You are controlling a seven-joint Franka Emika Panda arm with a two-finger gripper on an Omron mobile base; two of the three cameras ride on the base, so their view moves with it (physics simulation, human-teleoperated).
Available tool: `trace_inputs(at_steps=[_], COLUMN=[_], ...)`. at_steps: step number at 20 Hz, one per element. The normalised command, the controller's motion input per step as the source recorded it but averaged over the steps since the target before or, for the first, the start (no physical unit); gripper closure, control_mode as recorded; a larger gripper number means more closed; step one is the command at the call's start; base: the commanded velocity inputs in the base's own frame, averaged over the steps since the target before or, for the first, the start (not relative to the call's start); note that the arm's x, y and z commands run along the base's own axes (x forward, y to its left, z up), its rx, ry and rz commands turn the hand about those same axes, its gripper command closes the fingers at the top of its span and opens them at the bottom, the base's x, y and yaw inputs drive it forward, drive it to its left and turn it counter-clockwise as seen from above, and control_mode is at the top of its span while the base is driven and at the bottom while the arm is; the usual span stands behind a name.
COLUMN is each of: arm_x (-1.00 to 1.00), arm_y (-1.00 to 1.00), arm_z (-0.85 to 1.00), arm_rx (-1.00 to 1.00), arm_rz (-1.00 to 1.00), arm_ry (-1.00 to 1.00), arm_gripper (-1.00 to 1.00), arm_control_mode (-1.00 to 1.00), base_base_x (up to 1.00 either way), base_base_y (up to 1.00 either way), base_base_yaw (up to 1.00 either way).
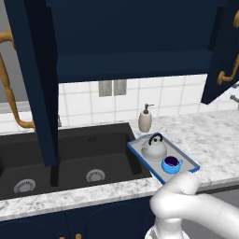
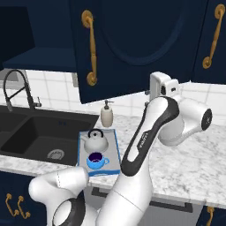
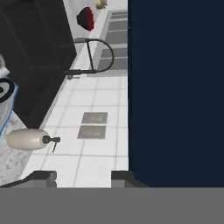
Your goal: Pick the kettle from the counter and place it on the tray. Then pick the mug from the cabinet and place it on the tray. Then close the cabinet doors.
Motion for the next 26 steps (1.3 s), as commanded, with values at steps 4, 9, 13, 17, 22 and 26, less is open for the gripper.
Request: trace_inputs(at_steps=[4,9,13,17,22,26], arm_x=[0.94,1.0,1.0,1.0,0.81,0.44], arm_y=[0.74,0.59,0.45,0.31,0.25,0.29], arm_z=[0.17,0.22,0.22,0.28,0.14,0.03], arm_rx=[-0.06,-0.07,-0.06,-0.03,-0.01,0.0], arm_rz=[-0.24,-0.28,-0.26,-0.22,-0.19,-0.16], arm_ry=[0.0,0.05,0.14,0.2,0.21,0.29], arm_gripper=[-1.0,-1.0,-1.0,-1.0,-1.0,-1.0], arm_control_mode=[-1.0,-1.0,-1.0,-1.0,-1.0,-1.0], base_base_x=[0.0,0.0,0.0,0.0,0.0,0.0], base_base_y=[0.0,0.0,0.0,0.0,0.0,0.0], base_base_yaw=[0.0,0.0,0.0,0.0,0.0,0.0])
